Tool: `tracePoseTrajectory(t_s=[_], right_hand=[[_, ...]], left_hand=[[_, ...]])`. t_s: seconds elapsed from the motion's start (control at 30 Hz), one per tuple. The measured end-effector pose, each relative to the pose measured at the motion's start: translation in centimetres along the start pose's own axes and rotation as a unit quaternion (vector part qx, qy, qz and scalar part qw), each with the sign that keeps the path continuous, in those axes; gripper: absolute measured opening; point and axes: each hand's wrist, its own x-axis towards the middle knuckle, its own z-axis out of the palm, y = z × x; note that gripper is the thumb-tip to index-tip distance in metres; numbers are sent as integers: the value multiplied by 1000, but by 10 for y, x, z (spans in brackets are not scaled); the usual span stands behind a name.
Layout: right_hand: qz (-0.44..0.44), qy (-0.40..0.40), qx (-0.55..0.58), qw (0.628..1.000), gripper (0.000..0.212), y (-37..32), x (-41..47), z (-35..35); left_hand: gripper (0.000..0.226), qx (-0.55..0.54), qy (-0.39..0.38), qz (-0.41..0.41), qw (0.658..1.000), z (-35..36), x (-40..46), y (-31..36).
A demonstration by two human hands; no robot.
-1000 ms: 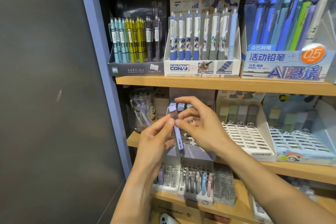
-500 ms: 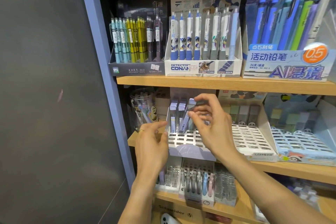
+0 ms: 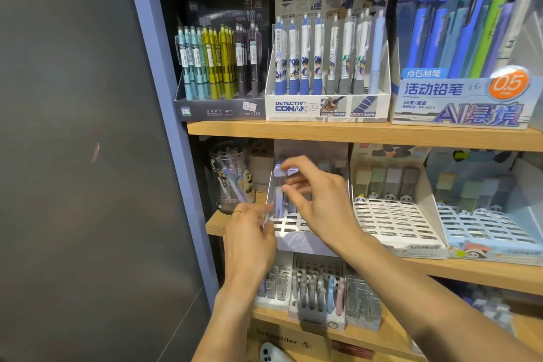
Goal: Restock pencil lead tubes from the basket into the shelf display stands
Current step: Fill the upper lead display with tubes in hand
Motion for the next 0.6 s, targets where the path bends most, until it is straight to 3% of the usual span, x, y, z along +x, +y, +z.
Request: tracePoseTrajectory(t_s=[0.23,0.4,0.53,0.6], right_hand=[[-16,-22,-86,996,42,4,-1,-1],[-2,-61,-103,993,52,3,-7,-3],[8,-33,-83,996,48,-11,-24,-28],[50,-19,-48,997,39,-17,-52,-46]], left_hand=[[51,14,32,27,999,2,-1,0],[49,7,32,35,999,0,-2,-2],[33,19,93,88,992,-9,-10,17],[22,17,76,120,990,-7,-22,31]])
